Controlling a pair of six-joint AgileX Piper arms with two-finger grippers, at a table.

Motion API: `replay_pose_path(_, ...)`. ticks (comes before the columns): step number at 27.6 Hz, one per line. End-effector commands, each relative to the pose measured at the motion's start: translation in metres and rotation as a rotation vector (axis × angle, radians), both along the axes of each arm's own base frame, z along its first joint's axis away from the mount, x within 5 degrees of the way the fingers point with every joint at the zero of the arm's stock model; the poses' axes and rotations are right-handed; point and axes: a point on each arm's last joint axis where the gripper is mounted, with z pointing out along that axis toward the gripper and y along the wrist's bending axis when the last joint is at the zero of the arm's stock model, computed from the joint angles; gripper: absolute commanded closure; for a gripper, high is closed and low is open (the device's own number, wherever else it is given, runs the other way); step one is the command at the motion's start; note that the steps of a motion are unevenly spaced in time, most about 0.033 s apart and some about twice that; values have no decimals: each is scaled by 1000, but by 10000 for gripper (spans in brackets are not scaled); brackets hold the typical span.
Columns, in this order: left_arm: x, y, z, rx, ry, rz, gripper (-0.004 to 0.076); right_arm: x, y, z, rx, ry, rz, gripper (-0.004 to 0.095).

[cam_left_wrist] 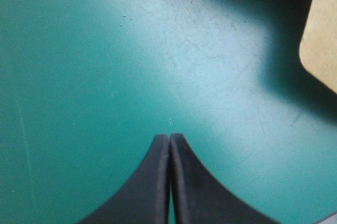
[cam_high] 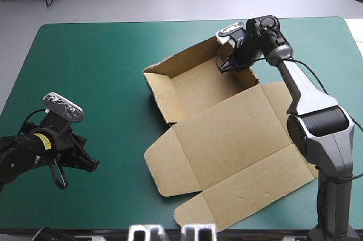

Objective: Fold the box

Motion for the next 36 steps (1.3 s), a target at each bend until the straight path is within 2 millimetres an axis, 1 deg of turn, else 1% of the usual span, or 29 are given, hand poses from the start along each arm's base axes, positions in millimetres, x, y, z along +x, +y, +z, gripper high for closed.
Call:
replay_pose_path(1,-5,2,3,5,18,8,734,2,-52,59,-73,-208,-117,932)
replay_pose_path(2,-5,3,3,15,14,11,734,6,-76,66,-71,-234,-174,932)
replay_pose_path(3,-4,4,4,29,9,16,734,9,-96,69,-68,-250,-217,932)
replay_pose_path(4,-4,5,4,37,6,18,734,10,-127,71,-53,-261,-287,932)
replay_pose_path(5,-4,6,4,42,4,20,734,10,-138,72,-43,-264,-310,932)
replay_pose_path(7,-4,6,4,45,3,21,734,7,-183,71,-20,-259,-409,932)
replay_pose_path(8,-4,6,4,45,3,21,734,4,-208,72,2,-259,-465,932)
replay_pose_path(9,-4,6,4,45,3,21,734,0,-226,72,12,-261,-505,932)
replay_pose_path(11,-4,6,4,45,3,21,734,-8,-258,72,54,-264,-578,932)
replay_pose_path(13,-4,6,4,45,3,21,734,-15,-281,72,104,-270,-617,932)
replay_pose_path(16,-4,6,4,43,-1,21,734,-26,-308,72,174,-276,-640,932)
replay_pose_path(18,-3,6,4,43,-3,21,734,-30,-318,71,197,-278,-643,932)
replay_pose_path(21,-3,5,4,43,-2,21,734,-33,-326,71,207,-289,-648,929)
replay_pose_path(23,-3,4,4,33,2,17,734,-33,-327,72,188,-300,-626,911)
replay_pose_path(24,-3,4,4,32,2,17,734,-32,-327,72,184,-309,-615,885)
replay_pose_path(26,-3,4,4,32,2,17,734,-31,-325,73,198,-323,-599,800)
replay_pose_path(27,-3,4,4,32,2,17,734,-30,-324,74,208,-330,-585,732)
replay_pose_path(29,-3,4,4,29,2,21,734,-29,-322,75,221,-339,-555,553)
replay_pose_path(31,-3,4,4,26,-2,23,734,-29,-321,76,229,-346,-540,351)
replay_pose_path(33,-3,4,4,25,-4,23,734,-29,-321,76,230,-347,-555,220)
replay_pose_path(35,-3,4,4,25,-4,23,734,-30,-323,77,221,-352,-577,177)
replay_pose_path(36,-3,4,4,26,-2,23,734,-30,-323,78,217,-352,-581,185)
